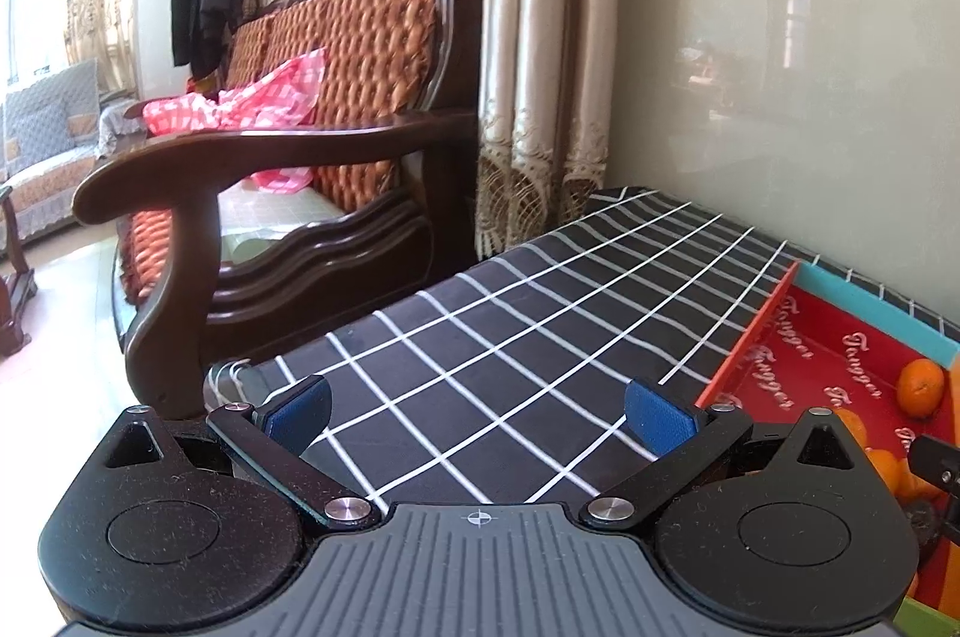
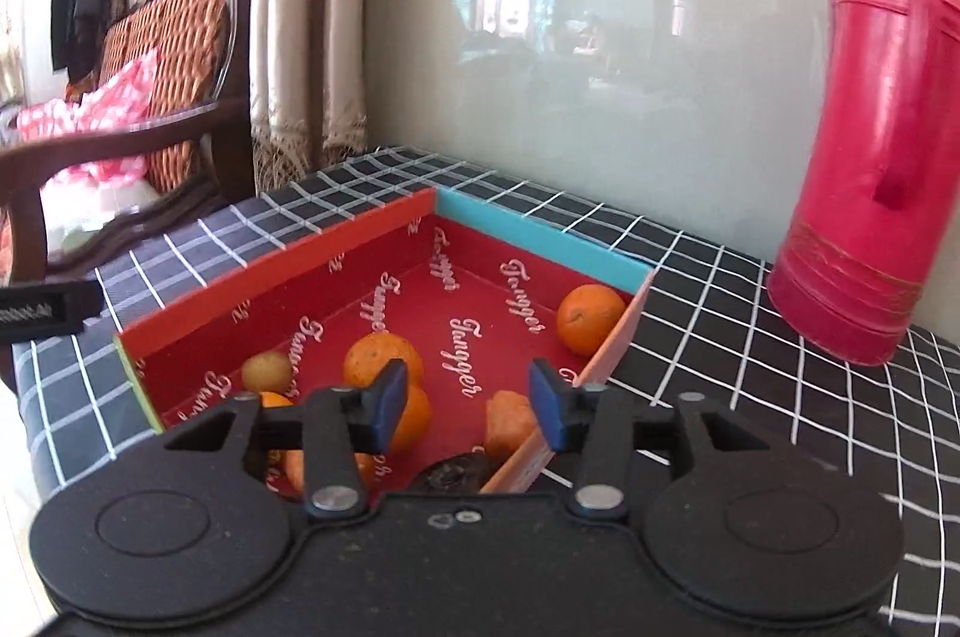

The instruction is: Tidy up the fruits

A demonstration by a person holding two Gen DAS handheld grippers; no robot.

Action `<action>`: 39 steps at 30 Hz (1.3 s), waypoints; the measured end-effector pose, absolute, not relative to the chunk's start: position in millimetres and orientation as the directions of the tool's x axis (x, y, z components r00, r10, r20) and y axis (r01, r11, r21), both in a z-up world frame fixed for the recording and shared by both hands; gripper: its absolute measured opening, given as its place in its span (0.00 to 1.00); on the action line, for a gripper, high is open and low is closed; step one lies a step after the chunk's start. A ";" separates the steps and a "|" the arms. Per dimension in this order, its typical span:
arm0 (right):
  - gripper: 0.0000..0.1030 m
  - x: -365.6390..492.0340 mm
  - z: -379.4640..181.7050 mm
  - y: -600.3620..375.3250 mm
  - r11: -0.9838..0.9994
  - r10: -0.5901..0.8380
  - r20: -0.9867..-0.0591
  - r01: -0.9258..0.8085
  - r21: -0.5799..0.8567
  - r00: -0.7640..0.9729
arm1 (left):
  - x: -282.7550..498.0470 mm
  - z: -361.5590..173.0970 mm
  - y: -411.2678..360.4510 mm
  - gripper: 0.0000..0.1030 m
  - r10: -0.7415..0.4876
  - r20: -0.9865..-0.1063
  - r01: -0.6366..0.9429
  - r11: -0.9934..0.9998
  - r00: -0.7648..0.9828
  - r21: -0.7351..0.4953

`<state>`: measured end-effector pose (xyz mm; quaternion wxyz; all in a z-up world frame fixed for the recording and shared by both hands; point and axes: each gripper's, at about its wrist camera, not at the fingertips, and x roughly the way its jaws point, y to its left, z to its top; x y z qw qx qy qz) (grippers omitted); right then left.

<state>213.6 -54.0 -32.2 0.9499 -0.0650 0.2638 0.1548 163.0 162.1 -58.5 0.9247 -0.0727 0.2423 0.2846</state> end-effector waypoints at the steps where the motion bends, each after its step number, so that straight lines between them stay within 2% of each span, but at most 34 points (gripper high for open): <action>1: 0.53 205.8 -27.9 -58.2 0.951 0.249 -0.506 -0.307 -0.034 0.826 | 162.5 -56.8 160.2 1.00 0.484 -0.484 -0.552 0.834 0.729 0.002; 2: 0.63 198.0 -23.9 -62.7 0.958 0.238 -0.486 -0.285 -0.022 0.841 | 160.7 -54.4 158.7 1.00 0.467 -0.477 -0.534 0.845 0.745 -0.007; 3: 0.69 188.3 -18.8 -68.0 0.964 0.230 -0.469 -0.265 -0.010 0.853 | 159.1 -51.8 155.4 1.00 0.442 -0.469 -0.506 0.862 0.765 -0.013; 5: 0.71 168.1 -9.1 -78.1 0.974 0.205 -0.445 -0.227 0.005 0.872 | 156.8 -45.5 146.3 1.00 0.397 -0.471 -0.449 0.893 0.787 0.002; 7: 0.79 147.9 0.4 -87.7 0.984 0.166 -0.427 -0.178 0.011 0.889 | 146.6 -38.0 135.7 1.00 0.355 -0.482 -0.399 0.917 0.801 0.011; 9: 0.92 127.3 8.7 -96.8 0.989 0.142 -0.417 -0.144 0.027 0.898 | 127.0 -28.8 123.8 1.00 0.323 -0.473 -0.358 0.934 0.820 0.017; 10: 0.94 118.6 12.1 -99.6 0.991 0.133 -0.415 -0.131 0.032 0.900 | 117.1 -23.5 118.7 1.00 0.305 -0.471 -0.335 0.942 0.828 0.021; 17: 0.94 70.2 29.8 -116.2 0.995 0.085 -0.419 -0.057 0.081 0.904 | 49.4 11.4 90.5 1.00 0.233 -0.440 -0.241 0.970 0.867 0.040; 23: 0.94 46.2 35.6 -119.4 0.996 0.071 -0.417 -0.043 0.078 0.906 | 17.0 30.3 86.6 1.00 0.185 -0.421 -0.208 0.978 0.888 -0.007; 39: 0.94 22.8 44.6 -117.8 0.996 0.072 -0.390 -0.042 0.083 0.918 | -8.2 43.9 79.0 1.00 0.167 -0.384 -0.184 0.983 0.908 -0.006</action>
